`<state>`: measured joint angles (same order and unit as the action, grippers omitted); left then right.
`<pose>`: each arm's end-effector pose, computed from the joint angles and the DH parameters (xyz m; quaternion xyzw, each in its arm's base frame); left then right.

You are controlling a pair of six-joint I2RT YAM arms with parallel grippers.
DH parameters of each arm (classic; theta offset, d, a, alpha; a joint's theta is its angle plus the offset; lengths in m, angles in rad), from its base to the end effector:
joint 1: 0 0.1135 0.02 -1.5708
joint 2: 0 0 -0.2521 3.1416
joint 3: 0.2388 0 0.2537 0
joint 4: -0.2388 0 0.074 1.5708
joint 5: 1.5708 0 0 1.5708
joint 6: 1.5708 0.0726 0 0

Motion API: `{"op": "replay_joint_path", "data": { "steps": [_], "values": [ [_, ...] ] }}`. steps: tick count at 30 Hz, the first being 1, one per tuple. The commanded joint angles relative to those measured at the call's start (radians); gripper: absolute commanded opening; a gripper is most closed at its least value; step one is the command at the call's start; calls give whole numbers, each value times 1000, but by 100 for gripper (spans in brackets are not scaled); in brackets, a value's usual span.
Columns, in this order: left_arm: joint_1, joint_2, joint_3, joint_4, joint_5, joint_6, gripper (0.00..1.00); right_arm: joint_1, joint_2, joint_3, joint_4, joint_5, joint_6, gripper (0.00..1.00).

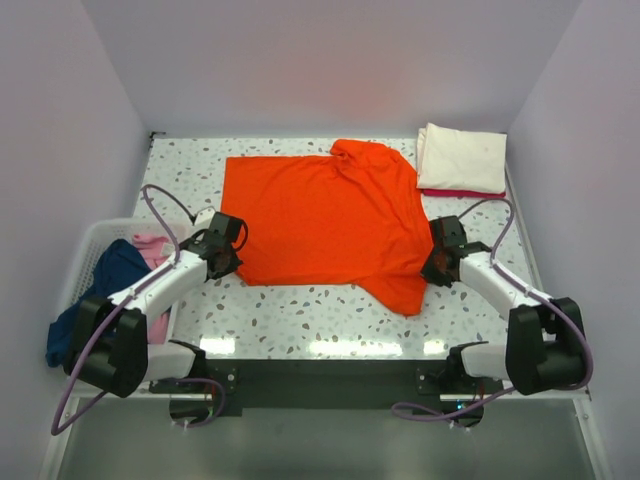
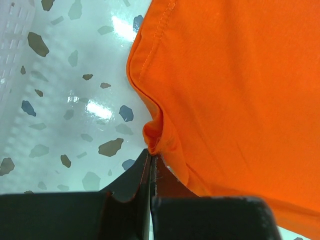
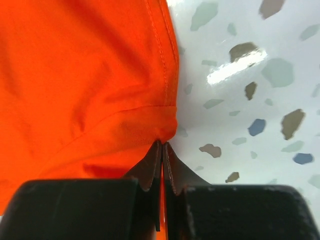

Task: Fold and stack the t-shirts
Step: Fold the tshirt

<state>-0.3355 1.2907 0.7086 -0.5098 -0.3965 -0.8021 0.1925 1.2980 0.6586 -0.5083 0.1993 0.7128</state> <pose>0.2492 -0.0572 0.1453 -0.2656 0.9158 0.0360 0.2990 0.2435 0.0328 0.1250 0.2704 0.9347 0.0039 0.2304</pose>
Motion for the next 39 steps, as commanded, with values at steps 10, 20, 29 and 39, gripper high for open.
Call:
{"op": "replay_joint_path", "data": {
  "steps": [10,20,29,39],
  "values": [
    [6,-7,31,19,2,29,0,-45,-105,213,-196,163,-127,4],
    [9,-16,19,19,8,24,0,-70,-149,194,-202,83,-162,41],
    [10,-18,11,22,7,14,0,195,-226,44,-188,-34,-122,36],
    [12,-22,0,21,12,4,0,403,-97,61,-151,63,-82,38]
  ]
}}
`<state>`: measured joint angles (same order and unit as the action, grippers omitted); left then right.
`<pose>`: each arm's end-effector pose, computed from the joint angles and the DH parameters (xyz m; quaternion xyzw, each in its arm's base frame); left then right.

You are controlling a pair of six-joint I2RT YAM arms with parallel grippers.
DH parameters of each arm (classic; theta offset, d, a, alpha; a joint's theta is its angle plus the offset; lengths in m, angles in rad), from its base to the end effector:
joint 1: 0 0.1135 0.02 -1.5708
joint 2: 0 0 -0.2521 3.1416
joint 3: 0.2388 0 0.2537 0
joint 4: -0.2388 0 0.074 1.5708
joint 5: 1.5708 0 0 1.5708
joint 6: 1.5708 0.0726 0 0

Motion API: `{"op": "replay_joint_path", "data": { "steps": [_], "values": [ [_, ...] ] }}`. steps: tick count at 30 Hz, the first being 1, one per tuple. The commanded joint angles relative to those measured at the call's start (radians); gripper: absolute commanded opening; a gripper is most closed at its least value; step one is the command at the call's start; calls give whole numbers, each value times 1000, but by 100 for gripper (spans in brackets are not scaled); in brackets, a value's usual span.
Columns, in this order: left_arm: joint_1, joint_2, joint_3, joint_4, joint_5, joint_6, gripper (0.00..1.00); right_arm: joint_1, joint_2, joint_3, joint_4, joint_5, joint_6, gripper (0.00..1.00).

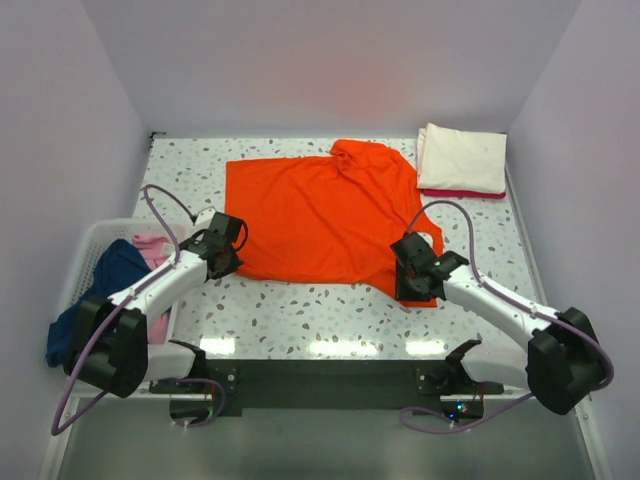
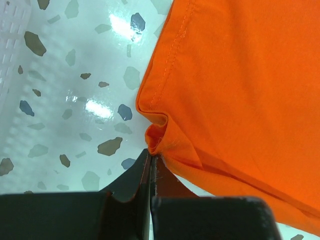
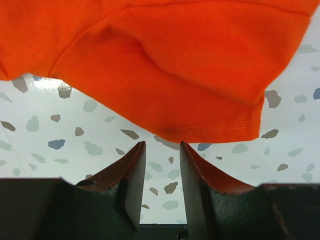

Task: Fold and stack the t-shirts
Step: Fold the tshirt

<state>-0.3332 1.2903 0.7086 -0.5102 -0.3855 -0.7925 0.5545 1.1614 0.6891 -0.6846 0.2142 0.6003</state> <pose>0.2492 -0.0574 0.1451 -0.2613 0.9181 0.0332 0.2962 0.1992 0.1052 0.1534 0.0442 0.9723 0.0239 0.2283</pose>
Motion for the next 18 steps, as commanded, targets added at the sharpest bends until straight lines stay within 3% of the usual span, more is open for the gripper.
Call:
{"op": "replay_joint_path", "data": {
  "steps": [1,12,16,18],
  "values": [
    [10,-23,-3,21,0,-5,0,56,72,33,30,56,35,38],
    [14,-32,-9,22,8,-5,0,107,208,64,19,172,64,41],
    [16,-34,-14,25,11,-5,0,108,227,84,26,209,53,30],
    [16,-36,-14,24,13,-5,0,107,244,114,13,209,36,19]
  ]
}}
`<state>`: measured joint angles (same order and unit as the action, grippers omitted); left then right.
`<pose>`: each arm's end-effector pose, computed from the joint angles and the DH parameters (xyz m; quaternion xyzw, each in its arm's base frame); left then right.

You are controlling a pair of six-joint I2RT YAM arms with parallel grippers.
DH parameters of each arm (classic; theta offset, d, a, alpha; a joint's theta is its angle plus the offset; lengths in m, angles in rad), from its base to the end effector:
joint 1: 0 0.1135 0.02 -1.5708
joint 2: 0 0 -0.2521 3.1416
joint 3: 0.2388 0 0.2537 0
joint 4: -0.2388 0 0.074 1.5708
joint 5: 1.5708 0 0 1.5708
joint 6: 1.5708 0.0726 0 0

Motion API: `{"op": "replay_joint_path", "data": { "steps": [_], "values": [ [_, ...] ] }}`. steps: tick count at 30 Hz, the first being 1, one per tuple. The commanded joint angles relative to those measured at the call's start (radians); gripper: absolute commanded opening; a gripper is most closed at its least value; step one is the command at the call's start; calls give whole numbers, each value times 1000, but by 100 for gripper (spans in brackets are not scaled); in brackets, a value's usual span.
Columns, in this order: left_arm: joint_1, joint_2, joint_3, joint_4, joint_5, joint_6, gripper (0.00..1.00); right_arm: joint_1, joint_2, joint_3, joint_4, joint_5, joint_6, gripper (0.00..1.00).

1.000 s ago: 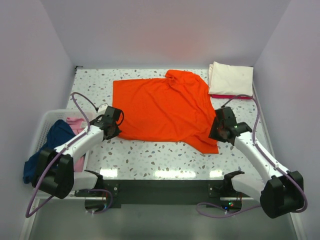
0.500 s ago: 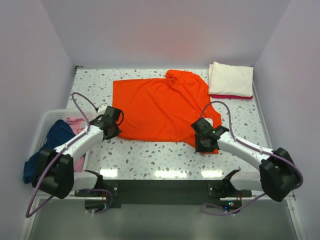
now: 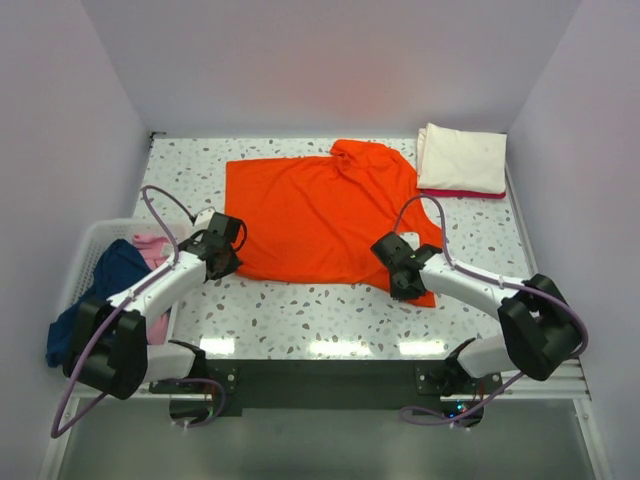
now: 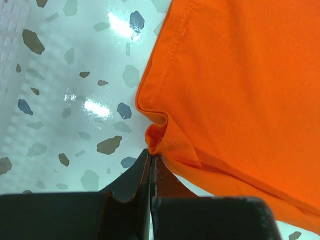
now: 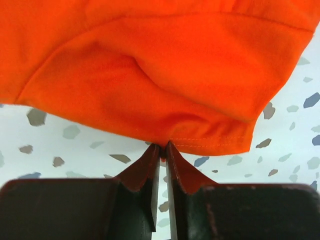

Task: Fold and stack the t-shirts
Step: Fold the tshirt

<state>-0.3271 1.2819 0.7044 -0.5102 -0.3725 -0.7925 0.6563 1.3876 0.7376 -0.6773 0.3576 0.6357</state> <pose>0.2483 -0.0563 0.1454 -0.2631 0.9182 0.0275 0.2947 0.2063 0.1268 0.1222 0.0115 0.9769 -0.0690 0.2017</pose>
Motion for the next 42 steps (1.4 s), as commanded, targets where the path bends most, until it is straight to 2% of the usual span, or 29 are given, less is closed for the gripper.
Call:
{"op": "replay_joint_path", "data": {
  "steps": [1,3,7,15,25,29,32,33,35,37,42],
  "values": [
    [10,-29,-11,22,0,-7,0,5,27,77,-4,63,-4,12],
    [10,-32,-11,22,0,-4,0,5,10,110,-37,60,-27,0],
    [11,-36,-10,18,0,7,0,5,-38,184,-122,37,-80,0],
    [17,-39,-13,19,14,18,0,3,-97,279,-217,-129,-171,0],
    [25,-39,-13,29,32,32,0,-14,-148,289,-261,-331,-208,0],
    [28,-38,-13,35,43,38,0,-35,-162,266,-274,-355,-206,1],
    [30,-36,-16,39,47,39,0,-41,-164,247,-280,-324,-179,27],
    [30,-36,-19,41,47,39,0,-41,-168,246,-286,-283,-166,40],
    [33,-38,-20,38,46,38,0,-41,-211,227,-277,-249,-102,51],
    [36,-41,-22,35,43,38,0,-41,-249,180,-252,-206,-18,55],
    [48,-49,-26,38,44,36,0,-40,-346,33,-191,-119,134,52]
  ]
}}
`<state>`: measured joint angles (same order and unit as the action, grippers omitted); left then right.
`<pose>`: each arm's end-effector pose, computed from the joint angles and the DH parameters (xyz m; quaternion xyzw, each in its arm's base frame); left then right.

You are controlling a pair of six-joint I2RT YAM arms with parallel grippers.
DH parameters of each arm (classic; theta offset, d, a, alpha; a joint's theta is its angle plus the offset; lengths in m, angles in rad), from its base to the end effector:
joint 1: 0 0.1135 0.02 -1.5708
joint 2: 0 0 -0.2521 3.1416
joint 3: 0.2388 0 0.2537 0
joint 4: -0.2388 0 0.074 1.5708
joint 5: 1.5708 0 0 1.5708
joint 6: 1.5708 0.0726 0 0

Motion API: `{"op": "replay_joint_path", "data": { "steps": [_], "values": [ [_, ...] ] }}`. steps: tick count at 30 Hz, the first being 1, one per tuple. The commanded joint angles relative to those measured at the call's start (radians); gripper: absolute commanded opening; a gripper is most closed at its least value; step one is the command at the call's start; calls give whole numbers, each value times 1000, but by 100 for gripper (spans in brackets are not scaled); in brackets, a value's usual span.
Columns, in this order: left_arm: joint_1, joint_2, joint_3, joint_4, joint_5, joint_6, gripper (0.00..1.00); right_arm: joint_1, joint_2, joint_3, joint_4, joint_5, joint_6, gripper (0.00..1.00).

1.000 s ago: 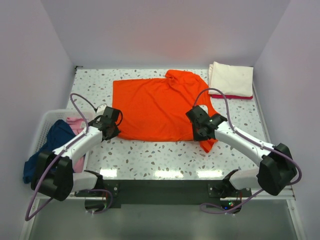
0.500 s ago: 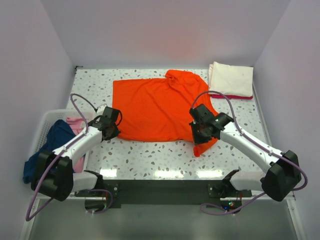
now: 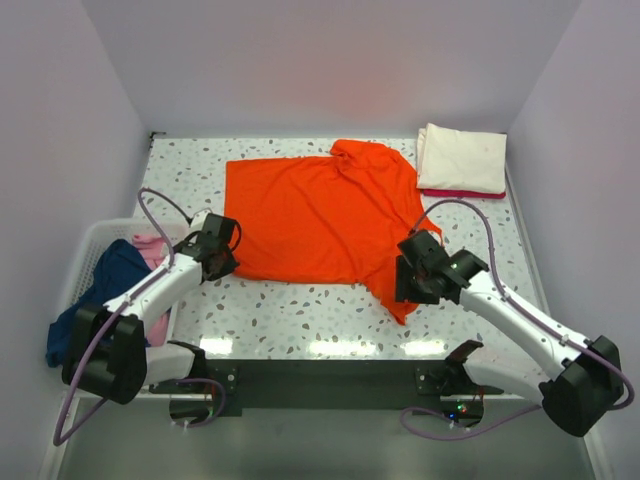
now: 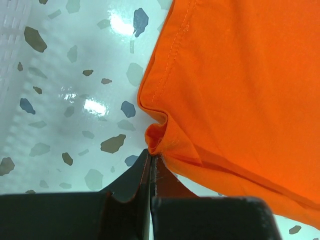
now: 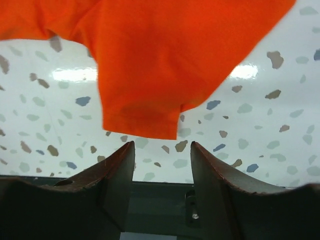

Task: Fold and stack the t-shirts
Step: Fold the tshirt

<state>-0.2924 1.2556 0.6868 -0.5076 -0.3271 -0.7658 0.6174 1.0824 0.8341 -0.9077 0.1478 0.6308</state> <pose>0.2457 -0.0496 0.1453 -0.2631 0.9206 0.0144 0.2881 0.1808 0.1153 0.2003 0.0217 0.9758 0.0614 0.2089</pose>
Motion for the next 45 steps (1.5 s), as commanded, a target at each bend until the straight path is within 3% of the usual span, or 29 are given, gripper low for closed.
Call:
{"op": "replay_joint_path", "data": {
  "steps": [1,9,20,22,23,24,27,35,45],
  "values": [
    [15,-24,-10,34,0,10,0,-5,-50,-84,47,132,182,52],
    [21,-15,-18,44,20,8,0,-208,-13,-256,246,24,227,44],
    [33,-7,-12,40,31,20,0,-217,93,-322,415,15,282,44],
    [36,-12,-12,35,26,22,0,-217,91,-323,409,29,280,34],
    [36,-12,-13,34,28,22,0,-217,82,-322,389,35,280,26],
    [36,-13,-13,34,26,20,0,-217,73,-322,377,45,280,12],
    [39,-15,-18,27,22,16,0,-219,15,-302,300,75,268,0],
    [53,-38,-62,18,25,-21,0,-229,-206,-182,28,159,218,0],
    [55,-71,-102,7,23,-55,0,-231,-210,-113,4,134,182,0]
  ]
}}
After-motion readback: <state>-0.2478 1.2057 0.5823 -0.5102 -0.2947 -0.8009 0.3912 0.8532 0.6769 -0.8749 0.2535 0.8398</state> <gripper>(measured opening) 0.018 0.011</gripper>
